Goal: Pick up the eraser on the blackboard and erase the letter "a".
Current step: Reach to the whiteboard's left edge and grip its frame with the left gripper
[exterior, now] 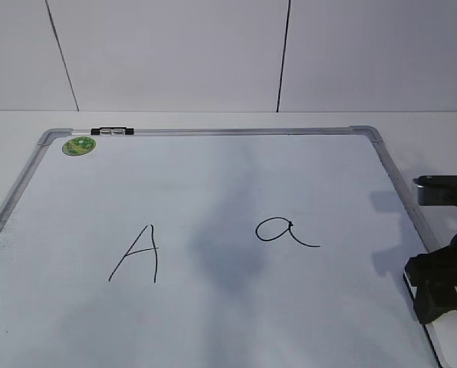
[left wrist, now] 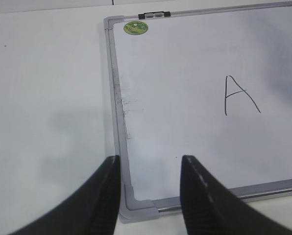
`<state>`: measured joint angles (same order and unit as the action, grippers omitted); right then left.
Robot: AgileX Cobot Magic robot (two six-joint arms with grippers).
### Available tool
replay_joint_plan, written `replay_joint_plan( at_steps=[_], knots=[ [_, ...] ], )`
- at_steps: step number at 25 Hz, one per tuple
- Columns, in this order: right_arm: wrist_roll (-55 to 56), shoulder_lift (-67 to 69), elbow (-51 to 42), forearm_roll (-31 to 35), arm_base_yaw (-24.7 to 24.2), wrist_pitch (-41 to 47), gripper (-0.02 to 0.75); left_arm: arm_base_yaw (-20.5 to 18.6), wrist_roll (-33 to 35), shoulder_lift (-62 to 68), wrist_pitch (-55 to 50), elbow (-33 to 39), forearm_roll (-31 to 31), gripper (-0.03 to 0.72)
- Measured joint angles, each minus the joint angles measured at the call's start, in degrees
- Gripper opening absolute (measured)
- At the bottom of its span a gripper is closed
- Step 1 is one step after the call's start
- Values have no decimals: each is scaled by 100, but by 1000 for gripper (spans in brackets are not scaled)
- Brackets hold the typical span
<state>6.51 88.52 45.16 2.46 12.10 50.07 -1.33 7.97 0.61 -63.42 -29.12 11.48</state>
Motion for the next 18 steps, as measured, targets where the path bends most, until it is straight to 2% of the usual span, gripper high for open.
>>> replay_joint_plan(
  at_steps=[18],
  knots=[
    [10, 0, 0, -12, 0, -3, 592, 0, 0, 239, 0, 0, 23, 307]
  ],
)
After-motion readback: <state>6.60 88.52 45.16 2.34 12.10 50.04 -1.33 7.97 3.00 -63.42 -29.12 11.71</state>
